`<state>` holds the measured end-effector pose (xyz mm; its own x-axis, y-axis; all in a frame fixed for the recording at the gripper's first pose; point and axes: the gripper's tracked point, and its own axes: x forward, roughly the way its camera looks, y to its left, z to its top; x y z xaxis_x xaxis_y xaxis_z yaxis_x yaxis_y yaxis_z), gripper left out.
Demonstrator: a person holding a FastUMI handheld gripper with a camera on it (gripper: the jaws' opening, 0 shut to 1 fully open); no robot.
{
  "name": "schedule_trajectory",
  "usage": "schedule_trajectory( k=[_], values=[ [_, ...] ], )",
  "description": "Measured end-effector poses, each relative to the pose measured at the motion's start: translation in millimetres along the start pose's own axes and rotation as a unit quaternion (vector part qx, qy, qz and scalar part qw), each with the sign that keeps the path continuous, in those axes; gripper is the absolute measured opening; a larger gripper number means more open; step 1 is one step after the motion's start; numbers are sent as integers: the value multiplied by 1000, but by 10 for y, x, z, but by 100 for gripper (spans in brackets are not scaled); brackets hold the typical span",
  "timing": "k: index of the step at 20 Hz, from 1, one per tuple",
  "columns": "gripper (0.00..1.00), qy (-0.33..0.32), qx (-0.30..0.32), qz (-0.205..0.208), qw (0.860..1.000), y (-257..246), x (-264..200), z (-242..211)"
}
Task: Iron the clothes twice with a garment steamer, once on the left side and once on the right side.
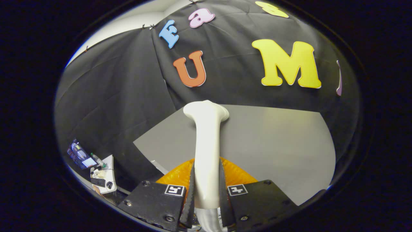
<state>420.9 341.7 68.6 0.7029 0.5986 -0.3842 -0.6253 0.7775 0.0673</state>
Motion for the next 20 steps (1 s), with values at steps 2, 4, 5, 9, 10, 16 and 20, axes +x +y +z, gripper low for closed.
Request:
schedule_trajectory(
  k=[2, 4, 5, 9, 10, 16, 20],
  values=[
    [36, -25, 7, -4, 1000, -37, -318, 82],
    [35, -52, 19, -9, 998, -69, -696, 161],
    [36, -67, 25, -15, 997, -99, -896, 199],
    [36, -133, 52, -51, 988, -262, -1832, 311],
    [36, -149, 58, -61, 985, -307, -2082, 326],
    [35, -247, 75, -170, 951, -709, -3524, 337],
    [35, -273, 84, -240, 928, -1046, -4143, 362]
  ],
)
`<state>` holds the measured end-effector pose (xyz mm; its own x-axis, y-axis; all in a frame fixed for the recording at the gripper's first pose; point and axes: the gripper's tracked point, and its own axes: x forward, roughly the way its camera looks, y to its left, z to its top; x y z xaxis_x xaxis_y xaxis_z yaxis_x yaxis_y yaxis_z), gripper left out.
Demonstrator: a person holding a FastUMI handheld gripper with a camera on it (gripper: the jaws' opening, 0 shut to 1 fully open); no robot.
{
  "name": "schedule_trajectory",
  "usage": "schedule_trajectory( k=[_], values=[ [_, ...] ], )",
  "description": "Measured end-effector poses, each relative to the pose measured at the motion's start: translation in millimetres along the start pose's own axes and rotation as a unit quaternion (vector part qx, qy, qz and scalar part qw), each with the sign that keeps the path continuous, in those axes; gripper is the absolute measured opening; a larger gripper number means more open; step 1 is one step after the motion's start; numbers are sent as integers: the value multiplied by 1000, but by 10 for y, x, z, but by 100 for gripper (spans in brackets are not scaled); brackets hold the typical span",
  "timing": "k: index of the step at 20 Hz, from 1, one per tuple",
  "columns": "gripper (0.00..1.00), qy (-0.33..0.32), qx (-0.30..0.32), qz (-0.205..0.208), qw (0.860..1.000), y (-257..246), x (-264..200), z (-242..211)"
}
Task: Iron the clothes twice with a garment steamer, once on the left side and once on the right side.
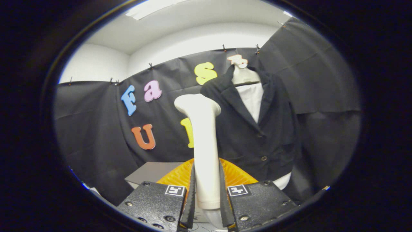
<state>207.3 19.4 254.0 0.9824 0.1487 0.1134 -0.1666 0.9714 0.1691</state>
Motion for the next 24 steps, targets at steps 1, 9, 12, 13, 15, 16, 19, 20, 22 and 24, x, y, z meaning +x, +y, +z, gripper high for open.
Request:
schedule_trajectory(
  k=[1, 9, 12, 13, 15, 16, 19, 20, 22, 24],
  values=[
    [35, -11, 0, -14, 1000, -111, -26, 90],
    [35, -40, -24, -36, 998, -401, 402, 444],
    [35, -38, -32, -36, 998, -446, 698, 501],
    [35, -36, -37, -39, 998, -467, 790, 512],
    [35, -34, -45, -43, 997, -519, 966, 525],
    [35, -31, -49, -46, 997, -548, 1045, 508],
    [35, -20, -53, -47, 997, -627, 1177, 443],
    [35, -16, -58, -48, 997, -663, 1195, 391],
    [35, -8, -65, -52, 997, -755, 1215, 296],
    [35, 4, -66, -56, 996, -841, 1230, 181]
  ],
)
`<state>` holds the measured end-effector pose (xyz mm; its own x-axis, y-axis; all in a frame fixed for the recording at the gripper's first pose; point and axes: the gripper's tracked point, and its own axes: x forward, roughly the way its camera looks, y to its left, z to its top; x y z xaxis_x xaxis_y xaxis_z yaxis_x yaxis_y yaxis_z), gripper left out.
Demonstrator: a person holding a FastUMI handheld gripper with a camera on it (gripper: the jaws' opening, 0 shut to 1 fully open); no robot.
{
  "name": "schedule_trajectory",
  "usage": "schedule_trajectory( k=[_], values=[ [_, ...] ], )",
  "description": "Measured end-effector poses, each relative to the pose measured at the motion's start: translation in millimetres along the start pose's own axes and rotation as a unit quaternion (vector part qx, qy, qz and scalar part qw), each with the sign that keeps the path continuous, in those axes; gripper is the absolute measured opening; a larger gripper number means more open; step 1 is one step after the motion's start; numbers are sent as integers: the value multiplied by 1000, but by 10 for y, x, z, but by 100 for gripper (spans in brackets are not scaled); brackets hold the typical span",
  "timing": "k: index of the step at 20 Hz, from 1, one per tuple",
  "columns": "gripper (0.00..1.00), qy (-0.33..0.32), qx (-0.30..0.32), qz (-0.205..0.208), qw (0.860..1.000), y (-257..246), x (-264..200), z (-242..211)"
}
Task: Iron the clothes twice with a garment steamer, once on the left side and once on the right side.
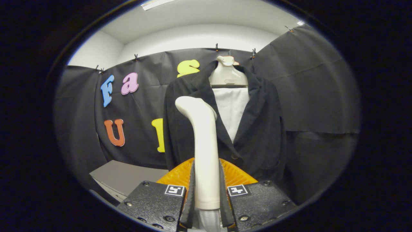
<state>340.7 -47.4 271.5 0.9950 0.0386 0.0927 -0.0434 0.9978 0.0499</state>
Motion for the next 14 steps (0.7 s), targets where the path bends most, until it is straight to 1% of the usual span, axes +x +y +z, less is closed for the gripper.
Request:
schedule_trajectory(
  k=[5, 14],
  values=[
    [35, 25, -8, -10, 1000, -143, -14, -327],
    [36, 57, -26, -22, 998, -201, -109, -809]
  ],
)
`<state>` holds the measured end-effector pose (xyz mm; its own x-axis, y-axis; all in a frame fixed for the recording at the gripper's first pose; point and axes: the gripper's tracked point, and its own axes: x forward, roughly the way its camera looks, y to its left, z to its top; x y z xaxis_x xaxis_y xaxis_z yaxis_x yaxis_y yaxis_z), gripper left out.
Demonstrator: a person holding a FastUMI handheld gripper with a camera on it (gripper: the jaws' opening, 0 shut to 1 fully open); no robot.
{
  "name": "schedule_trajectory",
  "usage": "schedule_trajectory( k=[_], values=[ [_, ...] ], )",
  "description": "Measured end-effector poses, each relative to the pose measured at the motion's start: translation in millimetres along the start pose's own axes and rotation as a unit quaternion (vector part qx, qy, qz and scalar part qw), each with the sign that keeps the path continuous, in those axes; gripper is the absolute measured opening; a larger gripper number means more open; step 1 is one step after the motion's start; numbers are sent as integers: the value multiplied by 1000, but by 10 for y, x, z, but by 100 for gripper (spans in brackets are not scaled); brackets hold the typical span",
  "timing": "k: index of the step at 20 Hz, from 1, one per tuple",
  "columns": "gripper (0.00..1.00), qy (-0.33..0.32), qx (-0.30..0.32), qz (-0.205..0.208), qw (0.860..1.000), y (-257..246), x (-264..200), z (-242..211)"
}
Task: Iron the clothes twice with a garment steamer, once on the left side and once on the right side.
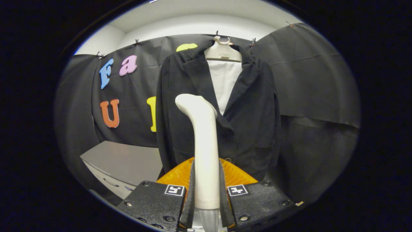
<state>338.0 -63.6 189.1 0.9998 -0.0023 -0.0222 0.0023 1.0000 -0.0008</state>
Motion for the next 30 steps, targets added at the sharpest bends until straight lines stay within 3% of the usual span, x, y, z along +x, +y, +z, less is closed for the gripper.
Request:
schedule_trajectory(
  k=[30],
  values=[
    [36, 147, -4, -5, 989, -137, 181, -1851]
  ],
)
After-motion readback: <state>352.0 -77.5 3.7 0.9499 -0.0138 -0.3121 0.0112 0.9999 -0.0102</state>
